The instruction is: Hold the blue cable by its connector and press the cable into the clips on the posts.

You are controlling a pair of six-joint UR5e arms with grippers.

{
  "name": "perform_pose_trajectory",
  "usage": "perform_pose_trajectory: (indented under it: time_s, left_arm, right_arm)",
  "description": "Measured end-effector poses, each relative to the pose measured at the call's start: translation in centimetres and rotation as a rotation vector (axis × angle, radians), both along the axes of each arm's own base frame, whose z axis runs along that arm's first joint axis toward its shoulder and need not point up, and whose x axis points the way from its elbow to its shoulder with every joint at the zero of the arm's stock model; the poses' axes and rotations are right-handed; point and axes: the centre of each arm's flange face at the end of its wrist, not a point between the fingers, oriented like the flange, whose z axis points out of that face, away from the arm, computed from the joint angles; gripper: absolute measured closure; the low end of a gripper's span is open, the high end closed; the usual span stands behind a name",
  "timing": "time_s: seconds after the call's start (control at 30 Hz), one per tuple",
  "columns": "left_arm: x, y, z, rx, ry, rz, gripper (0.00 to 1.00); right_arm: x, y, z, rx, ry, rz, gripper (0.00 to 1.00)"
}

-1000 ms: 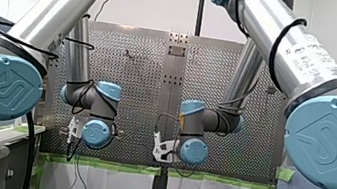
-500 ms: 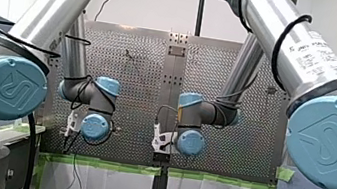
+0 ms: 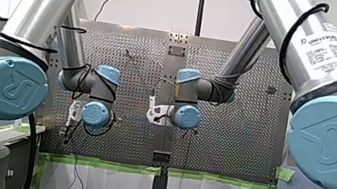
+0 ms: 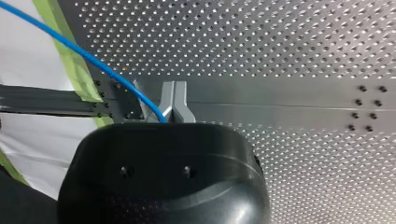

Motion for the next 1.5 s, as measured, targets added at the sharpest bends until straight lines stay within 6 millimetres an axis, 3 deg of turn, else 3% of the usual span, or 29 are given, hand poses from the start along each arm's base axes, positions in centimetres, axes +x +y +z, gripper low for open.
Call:
perform_pose_trajectory:
  time_s: [0.23,0.63,0.97,1.5]
  left_arm:
    - [1.6,-0.1,2.6,-0.047,-0.034,0.021,1.0]
    - [5.0,-0.3,8.8,-0.117,-0.119,0.051,1.0]
    - [5.0,0.6,12.1,-0.127,-0.133,0.067,1.0]
    - [5.0,1.8,17.8,-0.164,-0.169,0.061,1.0]
  right_arm:
    - [1.6,-0.9,3.8,-0.032,-0.024,0.028,1.0]
    - [2.8,-1.8,5.7,-0.044,-0.026,0.033,1.0]
    - [3.5,-2.1,6.6,-0.051,-0.023,0.047,1.0]
    - [6.6,-3.3,11.3,-0.082,-0.049,0.076,1.0]
